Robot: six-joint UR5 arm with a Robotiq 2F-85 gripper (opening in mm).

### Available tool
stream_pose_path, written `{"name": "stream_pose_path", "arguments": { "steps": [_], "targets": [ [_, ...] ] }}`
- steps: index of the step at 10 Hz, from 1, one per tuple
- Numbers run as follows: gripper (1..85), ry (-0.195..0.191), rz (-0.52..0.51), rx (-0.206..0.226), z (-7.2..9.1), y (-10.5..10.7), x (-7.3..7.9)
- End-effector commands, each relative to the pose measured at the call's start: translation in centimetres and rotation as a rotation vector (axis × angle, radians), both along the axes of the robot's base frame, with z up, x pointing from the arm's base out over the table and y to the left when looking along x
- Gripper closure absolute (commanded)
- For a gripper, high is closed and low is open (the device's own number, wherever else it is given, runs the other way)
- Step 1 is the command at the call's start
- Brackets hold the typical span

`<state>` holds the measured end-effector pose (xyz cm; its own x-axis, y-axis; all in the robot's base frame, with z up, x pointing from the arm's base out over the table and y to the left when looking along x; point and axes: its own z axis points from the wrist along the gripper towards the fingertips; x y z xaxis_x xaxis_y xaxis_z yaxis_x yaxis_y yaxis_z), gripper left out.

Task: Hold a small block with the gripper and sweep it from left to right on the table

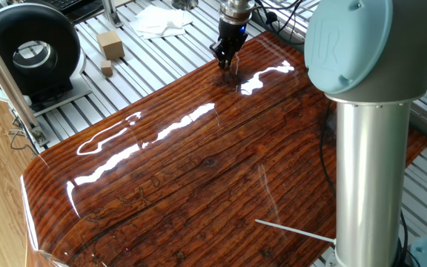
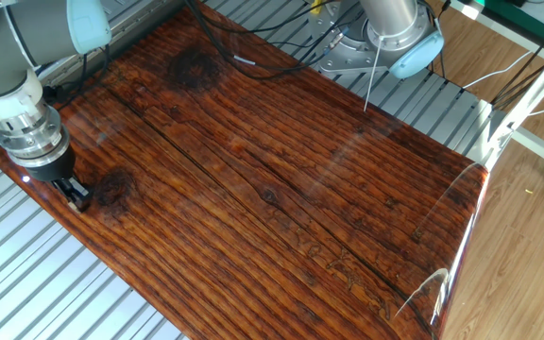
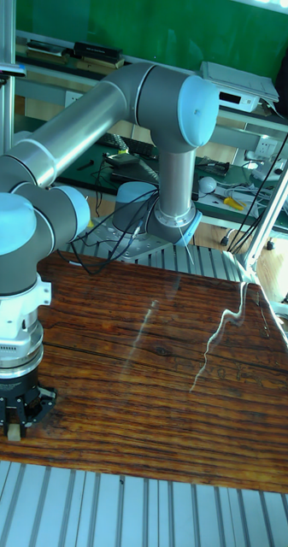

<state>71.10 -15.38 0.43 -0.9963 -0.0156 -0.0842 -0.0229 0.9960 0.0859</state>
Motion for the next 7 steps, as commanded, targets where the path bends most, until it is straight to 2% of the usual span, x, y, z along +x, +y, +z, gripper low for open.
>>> {"name": "stream_pose_path", "arguments": {
  "steps": [1, 7],
  "targets": [
    [84.7, -0.008, -0.010, 0.018, 0.13, 0.18, 0.18],
    [84.7, -0.007, -0.016, 0.025, 0.23, 0.37, 0.19]
  ]
}}
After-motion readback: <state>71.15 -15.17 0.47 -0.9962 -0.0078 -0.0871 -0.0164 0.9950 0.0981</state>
